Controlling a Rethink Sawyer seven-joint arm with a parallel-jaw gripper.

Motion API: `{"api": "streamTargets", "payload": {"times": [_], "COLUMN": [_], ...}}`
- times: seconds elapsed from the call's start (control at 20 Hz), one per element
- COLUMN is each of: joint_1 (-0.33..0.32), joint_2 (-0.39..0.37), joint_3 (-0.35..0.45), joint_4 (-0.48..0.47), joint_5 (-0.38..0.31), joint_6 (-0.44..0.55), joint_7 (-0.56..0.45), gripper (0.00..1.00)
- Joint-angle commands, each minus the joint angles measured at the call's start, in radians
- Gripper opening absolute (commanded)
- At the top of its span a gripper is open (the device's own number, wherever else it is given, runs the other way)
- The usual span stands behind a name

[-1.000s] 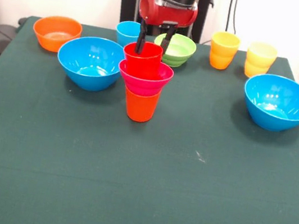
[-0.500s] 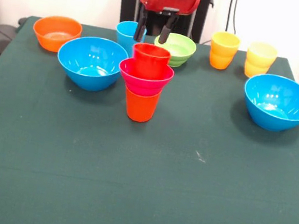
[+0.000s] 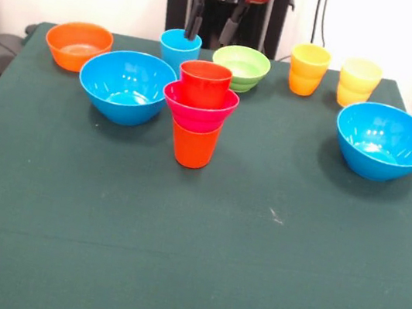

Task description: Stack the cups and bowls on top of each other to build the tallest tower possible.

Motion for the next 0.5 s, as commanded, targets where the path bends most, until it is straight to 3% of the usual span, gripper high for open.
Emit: {"api": "streamTargets", "payload": {"times": [0.05,0.5], "joint_1": [0.032,0.064], "joint_2": [-0.021,-0.037], "joint_3": [0.066,0.064], "joint_4": [0.014,0.026], "joint_5": [0.038,0.067], "joint_6": [0.128,0.158], "joint_7": [0.048,0.069], "gripper": [1.00,1.00]}}
